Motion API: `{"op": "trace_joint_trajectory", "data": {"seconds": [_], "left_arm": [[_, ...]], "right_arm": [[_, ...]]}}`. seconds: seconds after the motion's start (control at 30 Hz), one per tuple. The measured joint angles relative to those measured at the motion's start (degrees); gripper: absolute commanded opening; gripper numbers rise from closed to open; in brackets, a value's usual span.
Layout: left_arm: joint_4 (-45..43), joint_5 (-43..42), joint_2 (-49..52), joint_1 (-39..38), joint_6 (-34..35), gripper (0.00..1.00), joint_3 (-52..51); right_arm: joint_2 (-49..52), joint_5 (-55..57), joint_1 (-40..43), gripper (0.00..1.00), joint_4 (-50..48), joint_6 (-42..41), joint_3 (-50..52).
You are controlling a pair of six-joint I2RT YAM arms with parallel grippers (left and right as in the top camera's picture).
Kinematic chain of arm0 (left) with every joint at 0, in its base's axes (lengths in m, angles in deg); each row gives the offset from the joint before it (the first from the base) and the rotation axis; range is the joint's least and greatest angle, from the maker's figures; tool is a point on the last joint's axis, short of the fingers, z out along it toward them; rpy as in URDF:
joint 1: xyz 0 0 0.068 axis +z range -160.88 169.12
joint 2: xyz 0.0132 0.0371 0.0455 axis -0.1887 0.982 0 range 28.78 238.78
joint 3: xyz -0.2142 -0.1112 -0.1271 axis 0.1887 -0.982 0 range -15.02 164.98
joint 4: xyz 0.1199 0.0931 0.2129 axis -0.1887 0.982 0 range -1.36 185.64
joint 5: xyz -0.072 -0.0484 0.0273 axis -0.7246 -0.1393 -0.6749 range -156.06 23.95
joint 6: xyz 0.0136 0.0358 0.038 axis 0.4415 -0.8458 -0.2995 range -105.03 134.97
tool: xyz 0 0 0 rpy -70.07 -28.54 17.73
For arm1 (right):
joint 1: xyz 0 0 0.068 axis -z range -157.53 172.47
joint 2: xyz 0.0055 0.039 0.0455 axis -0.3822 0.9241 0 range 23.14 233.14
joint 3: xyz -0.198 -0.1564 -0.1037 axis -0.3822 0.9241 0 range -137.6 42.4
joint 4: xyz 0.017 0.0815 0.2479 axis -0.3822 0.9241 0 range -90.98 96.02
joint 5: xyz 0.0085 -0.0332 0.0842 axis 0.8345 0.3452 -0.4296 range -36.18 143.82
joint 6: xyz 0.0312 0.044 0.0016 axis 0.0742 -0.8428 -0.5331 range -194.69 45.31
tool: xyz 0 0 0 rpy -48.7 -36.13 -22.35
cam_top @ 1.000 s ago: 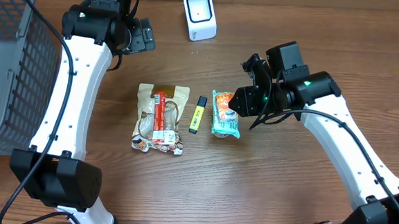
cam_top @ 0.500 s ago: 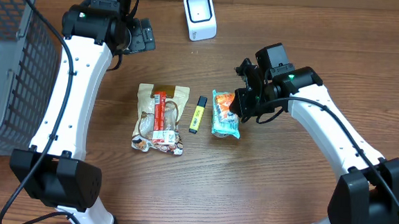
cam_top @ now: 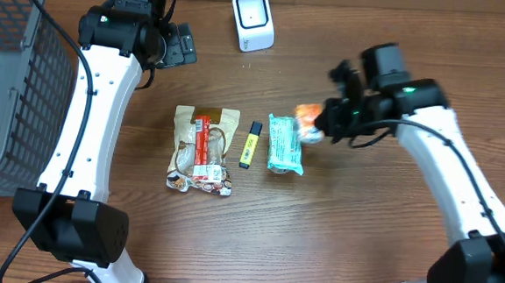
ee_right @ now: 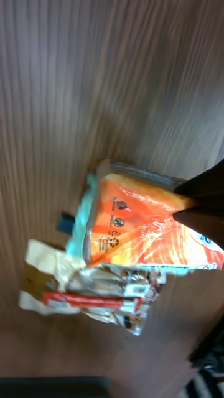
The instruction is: Scan the item barcode
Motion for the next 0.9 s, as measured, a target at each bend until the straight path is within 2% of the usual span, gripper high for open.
{"op": "trace_joint_trajectory", "data": {"seconds": [0.23, 0.63, 0.9], "left_arm": [[0.0, 0.0, 0.0, 0.0, 0.0, 1.00, 0.0], [0.1, 0.0, 0.0, 0.0, 0.0, 1.00, 0.0], [0.1, 0.0, 0.0, 0.0, 0.0, 1.00, 0.0]], "right_arm": [[0.0, 0.5, 7.4, 0.04, -1.5, 1.5, 3.9], [0.0, 4.5, 7.7, 0.04, -18.1, 0.6, 23.5], [0.0, 4.7, 7.7, 0.04, -19.7, -0.2, 25.7]]}}
